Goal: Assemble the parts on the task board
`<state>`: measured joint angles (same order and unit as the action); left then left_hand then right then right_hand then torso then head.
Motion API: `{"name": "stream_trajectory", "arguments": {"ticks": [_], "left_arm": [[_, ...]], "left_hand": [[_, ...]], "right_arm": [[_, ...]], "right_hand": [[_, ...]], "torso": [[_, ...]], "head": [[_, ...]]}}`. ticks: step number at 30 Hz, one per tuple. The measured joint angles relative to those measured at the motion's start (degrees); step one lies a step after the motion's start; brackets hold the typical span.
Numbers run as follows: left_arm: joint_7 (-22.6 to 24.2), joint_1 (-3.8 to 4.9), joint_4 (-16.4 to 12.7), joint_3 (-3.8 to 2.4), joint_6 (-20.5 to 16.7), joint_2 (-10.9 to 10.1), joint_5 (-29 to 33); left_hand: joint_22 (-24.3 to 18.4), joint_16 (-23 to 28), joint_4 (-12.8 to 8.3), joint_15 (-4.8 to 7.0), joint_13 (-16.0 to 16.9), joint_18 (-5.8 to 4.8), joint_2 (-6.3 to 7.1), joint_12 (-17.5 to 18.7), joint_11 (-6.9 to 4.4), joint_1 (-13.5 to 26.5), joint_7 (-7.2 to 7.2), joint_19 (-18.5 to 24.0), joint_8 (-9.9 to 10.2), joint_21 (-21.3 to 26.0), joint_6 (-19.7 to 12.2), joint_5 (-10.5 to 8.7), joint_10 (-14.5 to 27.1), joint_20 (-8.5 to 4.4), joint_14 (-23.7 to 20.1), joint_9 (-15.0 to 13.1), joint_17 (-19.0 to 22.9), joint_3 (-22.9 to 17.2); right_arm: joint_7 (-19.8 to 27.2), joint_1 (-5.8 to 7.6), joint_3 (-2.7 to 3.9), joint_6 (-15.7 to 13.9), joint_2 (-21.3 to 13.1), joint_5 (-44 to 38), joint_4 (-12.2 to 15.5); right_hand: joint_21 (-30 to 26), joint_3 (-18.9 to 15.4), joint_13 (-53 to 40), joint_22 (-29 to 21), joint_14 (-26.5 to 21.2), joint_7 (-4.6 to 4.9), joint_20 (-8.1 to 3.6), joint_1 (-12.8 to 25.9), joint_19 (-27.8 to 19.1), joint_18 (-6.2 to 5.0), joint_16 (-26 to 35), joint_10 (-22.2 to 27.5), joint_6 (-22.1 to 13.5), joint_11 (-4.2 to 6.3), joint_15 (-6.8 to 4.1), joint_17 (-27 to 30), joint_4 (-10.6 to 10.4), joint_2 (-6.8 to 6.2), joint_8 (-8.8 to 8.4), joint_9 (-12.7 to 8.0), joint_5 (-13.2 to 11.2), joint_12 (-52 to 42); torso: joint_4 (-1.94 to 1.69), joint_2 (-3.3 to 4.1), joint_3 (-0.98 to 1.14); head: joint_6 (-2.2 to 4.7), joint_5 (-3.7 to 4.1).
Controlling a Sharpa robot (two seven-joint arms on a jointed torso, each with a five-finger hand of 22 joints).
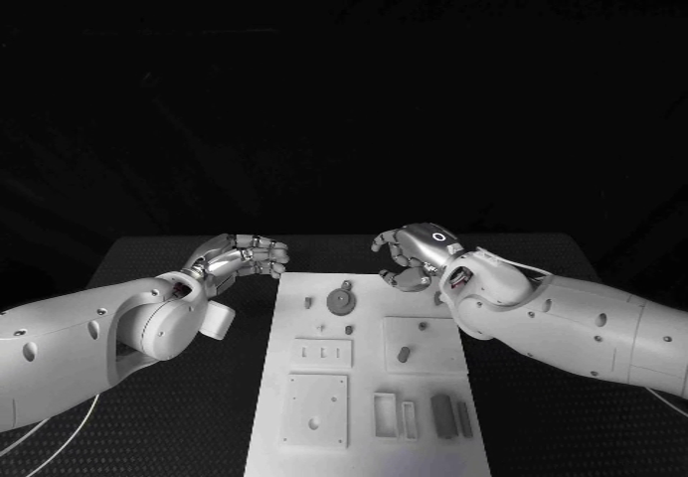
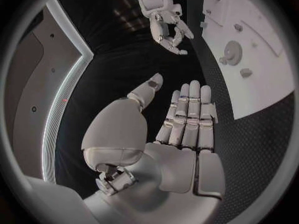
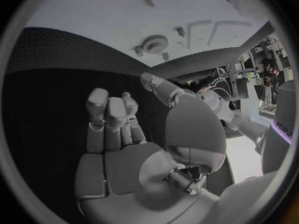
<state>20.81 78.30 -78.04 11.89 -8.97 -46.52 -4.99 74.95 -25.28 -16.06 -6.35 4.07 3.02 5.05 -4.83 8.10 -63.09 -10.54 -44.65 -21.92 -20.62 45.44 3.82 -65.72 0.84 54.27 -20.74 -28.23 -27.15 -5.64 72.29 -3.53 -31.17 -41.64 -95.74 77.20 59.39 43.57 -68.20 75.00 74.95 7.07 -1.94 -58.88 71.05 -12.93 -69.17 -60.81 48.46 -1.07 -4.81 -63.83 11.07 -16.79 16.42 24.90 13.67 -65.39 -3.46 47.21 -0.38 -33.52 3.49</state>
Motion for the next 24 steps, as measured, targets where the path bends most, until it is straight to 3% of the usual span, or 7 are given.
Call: {"name": "stream_trajectory", "arguments": {"ticks": [4, 8, 14, 19, 24], "left_arm": [[0.03, -0.01, 0.86, 0.02, 0.02, 0.34, 0.0], [0.07, -0.01, 1.65, 0.02, 0.04, 0.63, 0.0], [0.1, -0.04, 2.18, 0.02, 0.09, 1.02, 0.0], [0.12, -0.1, 2.41, 0.02, 0.16, 1.23, 0.0], [0.12, -0.21, 2.56, 0.03, 0.25, 1.24, 0.0]], "left_hand": [[0.0, 0.0, 0.0, 0.0, 0.0, -0.03, 0.0, 0.0, 0.0, 0.0, 0.0, 0.0, 0.0, 0.0, 0.0, 0.0, 0.0, 0.0, 0.0, 0.0, 0.0, 0.0], [-0.01, 0.0, 0.0, 0.0, 0.0, -0.04, 0.0, 0.0, 0.0, 0.0, 0.0, 0.0, 0.0, 0.0, 0.0, 0.0, 0.0, 0.0, 0.0, -0.03, -0.06, 0.0], [-0.01, 0.0, 0.0, 0.0, 0.05, -0.07, 0.0, 0.0, 0.0, 0.0, 0.0, 0.0, 0.0, 0.0, 0.0, 0.0, 0.0, 0.0, 0.0, -0.07, -0.08, 0.0], [-0.02, 0.0, 0.0, 0.0, 0.05, -0.09, 0.0, 0.0, 0.0, 0.0, 0.0, 0.0, 0.0, 0.0, 0.0, 0.0, 0.0, 0.0, 0.0, -0.06, -0.12, 0.0], [-0.02, 0.0, 0.0, 0.0, 0.05, -0.11, 0.0, 0.0, 0.0, 0.0, 0.0, 0.0, 0.0, 0.0, 0.0, 0.0, 0.0, 0.0, 0.0, -0.06, -0.12, 0.0]], "right_arm": [[4.54, 0.14, 0.28, 1.3, -3.05, 6.02, -0.82], [8.9, 0.15, 0.28, 3.42, -4.72, 11.89, -3.06], [13.15, 0.15, 0.26, 6.48, -5.87, 17.47, -5.96], [14.64, -0.08, 0.25, 8.02, -6.39, 19.46, -8.35], [15.41, -1.22, 0.25, 8.97, -6.5, 20.7, -10.13]], "right_hand": [[-0.28, -0.63, 0.0, 0.0, -0.25, 0.0, -0.3, -0.41, -0.3, 0.02, 0.27, 0.01, 0.0, -0.18, 0.25, -0.18, -0.18, 0.41, 0.0, -0.12, -6.56, 0.01], [-0.28, -2.83, -0.05, 0.0, -0.67, 0.08, -0.46, -0.91, -1.32, 0.05, 0.66, 0.5, -0.09, -0.09, 0.67, -0.4, 0.33, 0.91, 0.26, -0.2, -9.47, -0.43], [-0.27, -7.16, -0.2, 0.0, -1.3, 0.11, -0.33, -1.22, -2.44, 0.09, 0.72, 0.75, -0.11, 0.15, 0.66, -0.89, 1.74, 1.21, 0.34, -0.29, -10.1, -0.44], [-0.27, -8.26, -0.2, 0.0, -1.56, 0.19, -0.25, -1.22, -2.94, 0.09, 0.72, 0.76, -0.19, 0.14, 0.5, -1.03, 2.06, 1.21, 0.34, -0.36, -9.02, -0.67], [-0.27, -9.59, -0.18, 0.0, -2.0, 0.2, -0.05, -0.83, -3.16, 0.09, 0.72, 0.96, -0.2, -0.04, 0.53, -1.22, 1.97, 1.59, 0.34, -0.36, -7.99, -0.7]], "torso": [[0.41, -0.18, 0.18], [0.83, -0.35, 0.44], [1.46, -0.53, 0.88], [1.65, -0.57, 1.28], [1.75, -0.56, 1.64]], "head": [[0.2, 0.15], [0.35, 0.2], [0.41, 0.18], [0.32, 0.08], [0.36, -0.36]]}}
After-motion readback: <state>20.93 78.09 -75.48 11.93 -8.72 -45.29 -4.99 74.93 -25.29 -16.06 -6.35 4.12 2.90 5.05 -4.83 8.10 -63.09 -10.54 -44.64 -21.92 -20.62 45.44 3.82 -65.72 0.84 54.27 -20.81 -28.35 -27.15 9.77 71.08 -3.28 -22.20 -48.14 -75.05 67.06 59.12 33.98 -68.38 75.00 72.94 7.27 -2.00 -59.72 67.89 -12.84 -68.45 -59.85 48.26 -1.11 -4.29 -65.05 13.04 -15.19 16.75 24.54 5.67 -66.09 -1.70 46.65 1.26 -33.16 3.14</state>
